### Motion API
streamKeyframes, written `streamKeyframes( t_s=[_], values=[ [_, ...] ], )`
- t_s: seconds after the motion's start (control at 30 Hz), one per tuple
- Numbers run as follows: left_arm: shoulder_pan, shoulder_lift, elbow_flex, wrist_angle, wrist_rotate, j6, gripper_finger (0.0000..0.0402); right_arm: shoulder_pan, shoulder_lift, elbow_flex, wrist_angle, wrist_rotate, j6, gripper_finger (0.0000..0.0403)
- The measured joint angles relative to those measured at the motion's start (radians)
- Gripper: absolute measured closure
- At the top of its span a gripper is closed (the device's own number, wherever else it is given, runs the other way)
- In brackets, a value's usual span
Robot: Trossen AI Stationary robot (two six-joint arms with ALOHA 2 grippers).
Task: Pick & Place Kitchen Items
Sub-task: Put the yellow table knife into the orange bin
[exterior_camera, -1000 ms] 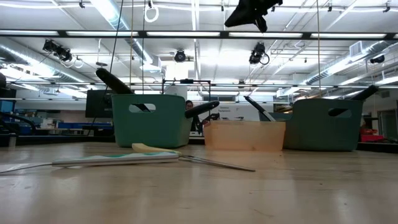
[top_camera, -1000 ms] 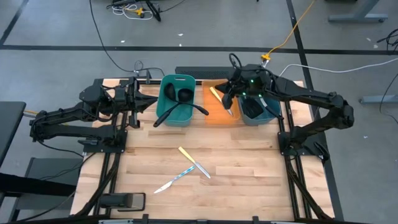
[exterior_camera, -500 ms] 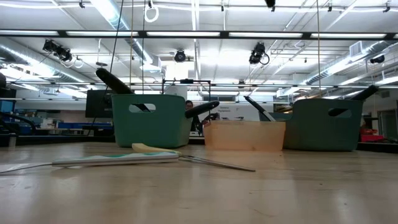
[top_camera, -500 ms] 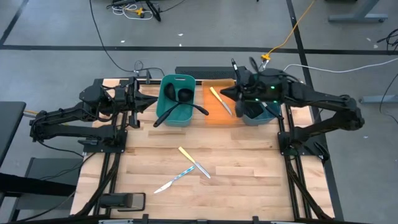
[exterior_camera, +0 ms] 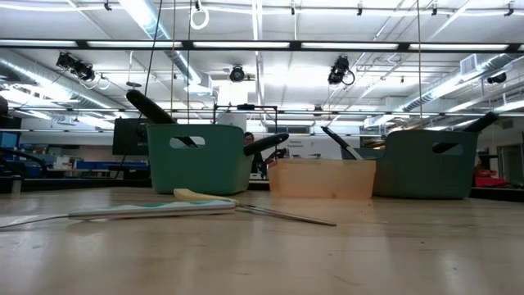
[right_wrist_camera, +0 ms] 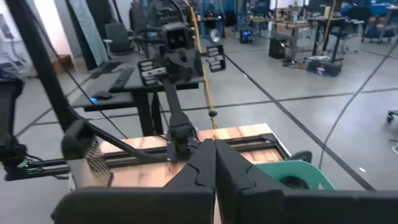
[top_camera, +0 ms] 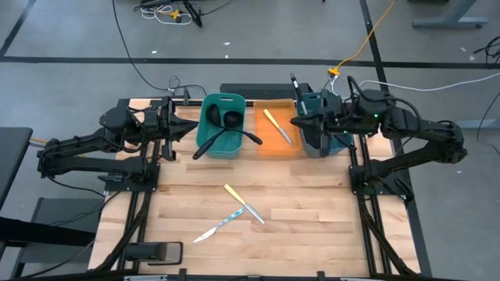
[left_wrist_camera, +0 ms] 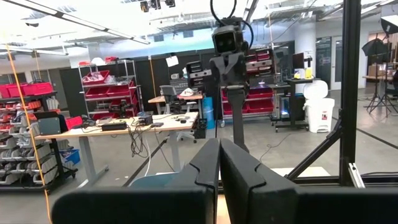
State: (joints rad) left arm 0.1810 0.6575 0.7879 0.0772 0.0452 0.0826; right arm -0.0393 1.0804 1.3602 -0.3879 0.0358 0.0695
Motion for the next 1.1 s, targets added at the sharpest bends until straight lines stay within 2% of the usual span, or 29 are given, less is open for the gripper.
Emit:
streamKeyframes(
  t_s=[0.6,1.1],
  values=[
    [0.000,0.000,0.000,0.000,0.000,0.000,0.0386,0.128,-0.055,0.000,-0.003,-0.026,-0.029,0.0403],
    [0.000,0.001,0.000,-0.030,0.005,0.000,0.0386,0.146,-0.062,0.000,-0.002,-0.017,-0.025,0.0396]
  ],
)
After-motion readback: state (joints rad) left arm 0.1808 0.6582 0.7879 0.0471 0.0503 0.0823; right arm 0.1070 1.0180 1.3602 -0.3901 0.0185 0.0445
